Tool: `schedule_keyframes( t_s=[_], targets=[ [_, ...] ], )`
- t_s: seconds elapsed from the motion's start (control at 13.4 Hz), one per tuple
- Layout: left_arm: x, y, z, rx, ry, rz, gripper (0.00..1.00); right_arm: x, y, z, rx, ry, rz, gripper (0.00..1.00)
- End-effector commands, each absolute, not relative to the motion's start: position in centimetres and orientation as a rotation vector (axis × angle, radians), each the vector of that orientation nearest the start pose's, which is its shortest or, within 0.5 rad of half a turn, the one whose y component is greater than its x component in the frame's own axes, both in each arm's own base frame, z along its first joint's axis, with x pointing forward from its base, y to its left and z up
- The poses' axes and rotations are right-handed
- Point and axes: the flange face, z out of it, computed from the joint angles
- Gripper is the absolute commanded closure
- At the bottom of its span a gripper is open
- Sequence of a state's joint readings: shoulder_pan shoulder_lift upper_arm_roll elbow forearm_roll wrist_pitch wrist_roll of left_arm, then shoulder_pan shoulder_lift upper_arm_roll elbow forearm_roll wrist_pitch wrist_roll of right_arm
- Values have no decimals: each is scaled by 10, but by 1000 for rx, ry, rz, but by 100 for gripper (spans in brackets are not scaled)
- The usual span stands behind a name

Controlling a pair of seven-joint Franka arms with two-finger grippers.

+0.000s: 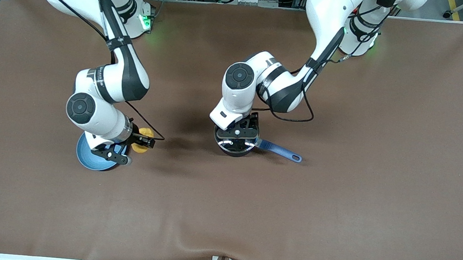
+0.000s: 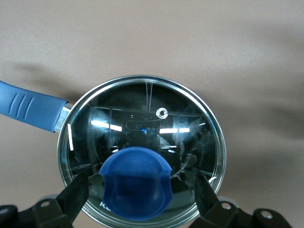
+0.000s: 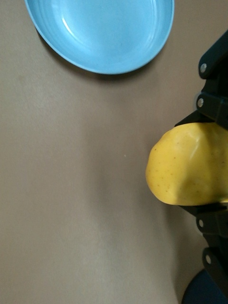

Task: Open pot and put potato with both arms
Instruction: 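Lift the lid off with the left gripper while the right gripper carries the potato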

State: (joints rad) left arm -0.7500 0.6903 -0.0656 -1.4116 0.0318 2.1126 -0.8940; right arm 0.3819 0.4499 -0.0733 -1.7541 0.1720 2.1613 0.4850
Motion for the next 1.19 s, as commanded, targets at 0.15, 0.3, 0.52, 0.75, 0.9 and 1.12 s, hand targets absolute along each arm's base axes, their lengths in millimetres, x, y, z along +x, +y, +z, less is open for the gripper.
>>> schedule_keyframes(
  t_s=[0.15,0.3,0.52,0.75,0.9,1.12],
  targets=[
    [510,-522,296,-3173,-195,30,28,616,236,329,-2966,477,105,94],
    [511,-522,295,-3177,-234,47,41,614,244,330,-2967,462,106,95],
    [511,-522,299,-3179,-261,41,74,615,252,339,-2951,482,96,98],
    [513,-519,310,-3180,-265,35,100,613,265,344,-2942,499,85,99],
    [513,-514,333,-3176,-258,27,100,609,276,346,-2941,491,81,100],
    [522,-489,387,-3175,-217,11,100,604,292,349,-2899,494,98,100]
  ],
)
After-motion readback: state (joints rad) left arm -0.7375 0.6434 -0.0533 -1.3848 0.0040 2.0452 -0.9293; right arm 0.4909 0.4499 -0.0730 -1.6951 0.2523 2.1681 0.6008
